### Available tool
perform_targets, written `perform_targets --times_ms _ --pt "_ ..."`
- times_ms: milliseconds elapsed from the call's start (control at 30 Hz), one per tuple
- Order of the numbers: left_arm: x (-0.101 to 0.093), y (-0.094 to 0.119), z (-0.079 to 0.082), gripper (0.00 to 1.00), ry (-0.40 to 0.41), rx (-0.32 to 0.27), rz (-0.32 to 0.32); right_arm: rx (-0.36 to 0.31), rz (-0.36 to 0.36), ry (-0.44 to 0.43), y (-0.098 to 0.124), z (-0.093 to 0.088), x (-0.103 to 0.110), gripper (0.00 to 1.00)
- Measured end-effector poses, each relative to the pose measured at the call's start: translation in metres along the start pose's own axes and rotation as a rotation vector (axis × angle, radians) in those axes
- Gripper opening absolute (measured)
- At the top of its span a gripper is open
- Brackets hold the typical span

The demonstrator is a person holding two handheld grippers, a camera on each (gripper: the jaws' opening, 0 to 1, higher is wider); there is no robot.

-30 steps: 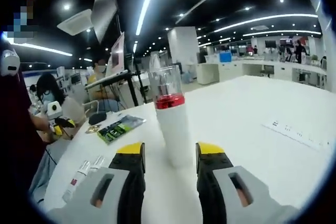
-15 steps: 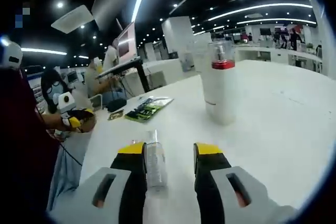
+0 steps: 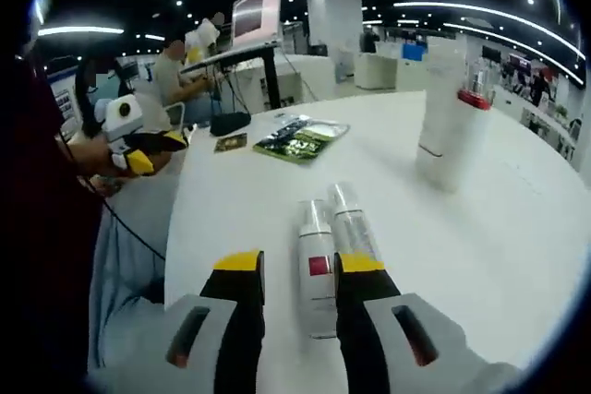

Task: Arrange the skincare products in the storage area until every visible bottle or jar stands upright without overlapping.

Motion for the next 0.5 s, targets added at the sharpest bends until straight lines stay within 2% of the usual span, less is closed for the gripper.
perform_targets --times_ms 100,267,500 --pt "0.001 0.002 0.002 0.35 -0.001 -0.004 0.001 0.046 -0.023 0.035 -0.003 -0.003 -0.002 0.29" --pt "0.002 0.005 0.001 0.35 0.0 -0.006 0.005 0.064 -0.021 0.033 -0.007 -0.003 -0.002 0.28" --pt "0.0 0.005 -0.001 0.35 0.004 -0.004 0.004 0.146 -0.042 0.096 -0.013 -0.012 -0.001 0.24"
Point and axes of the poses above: the point that each gripper's makers call its tool centre point, and the gripper's own axes: y roughly backward along the fingers, x roughly to its left, z roughly out of its top, the point moved 3 cm from there along y, roughly backward along the fingers, and after that the axes turned 12 degrees about -x, right-handed, at the moved point
